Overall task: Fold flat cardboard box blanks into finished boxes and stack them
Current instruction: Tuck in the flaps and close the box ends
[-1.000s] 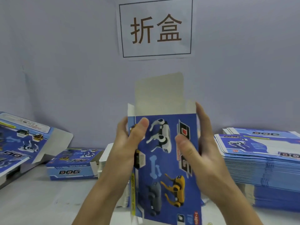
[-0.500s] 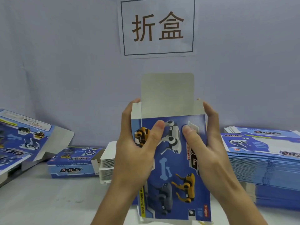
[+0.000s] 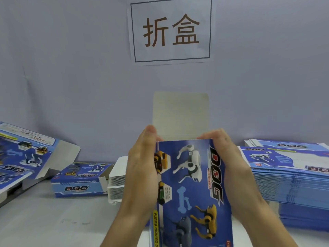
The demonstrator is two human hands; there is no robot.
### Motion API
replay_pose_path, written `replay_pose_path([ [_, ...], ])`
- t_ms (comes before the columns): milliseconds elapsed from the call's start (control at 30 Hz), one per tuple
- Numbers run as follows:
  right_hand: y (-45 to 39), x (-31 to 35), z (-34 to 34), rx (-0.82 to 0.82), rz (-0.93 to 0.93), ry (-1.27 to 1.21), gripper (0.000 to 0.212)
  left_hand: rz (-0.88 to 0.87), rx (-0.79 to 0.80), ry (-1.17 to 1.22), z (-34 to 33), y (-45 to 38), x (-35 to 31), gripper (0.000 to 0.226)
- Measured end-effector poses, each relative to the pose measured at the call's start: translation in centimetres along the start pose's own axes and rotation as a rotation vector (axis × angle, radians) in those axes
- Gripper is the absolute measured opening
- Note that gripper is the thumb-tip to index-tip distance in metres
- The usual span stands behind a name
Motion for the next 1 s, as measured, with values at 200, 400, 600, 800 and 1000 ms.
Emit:
replay_pose_path([
  [200, 0.2, -0.7, -1.2, 0.028, -0.082, -0.063, 0.023, 0.026, -0.034, -0.067, 1.3, -0.6, 0.3, 0.025],
  [400, 0.4, 1.2, -0.1, -0.099, 0.123, -0.095, 0.034, 0.012, 0.011, 0.089, 0.6, -0.5, -0.3, 0.037],
  [600, 1.6, 0.1, -1.1, 0.070, 0.081, -0.287, 0.025, -0.015, -0.045, 0.283, 0.9, -0.4, -1.1, 0.045],
  [800, 0.3, 0.4, -1.2, 0.084, 0.062, -0.075, 0.051, -0.042, 0.035, 0.139, 0.2, -0.5, -1.3, 0.028],
  [1000, 1.4, 0.5, -0.6, 0.010, 0.169, -0.089, 0.027, -0.114, 0.107, 0.049, -0.2, -0.6, -1.8, 0.022],
])
Point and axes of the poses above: each hand's wrist, its own y-axis away from the middle knuckle, its own z-axis out of the back of the hand, x = y × z, the point moved 10 cm from there along -y, towards the middle knuckle, and after that the axes turned 13 degrees about -z, right-handed, at the moved point
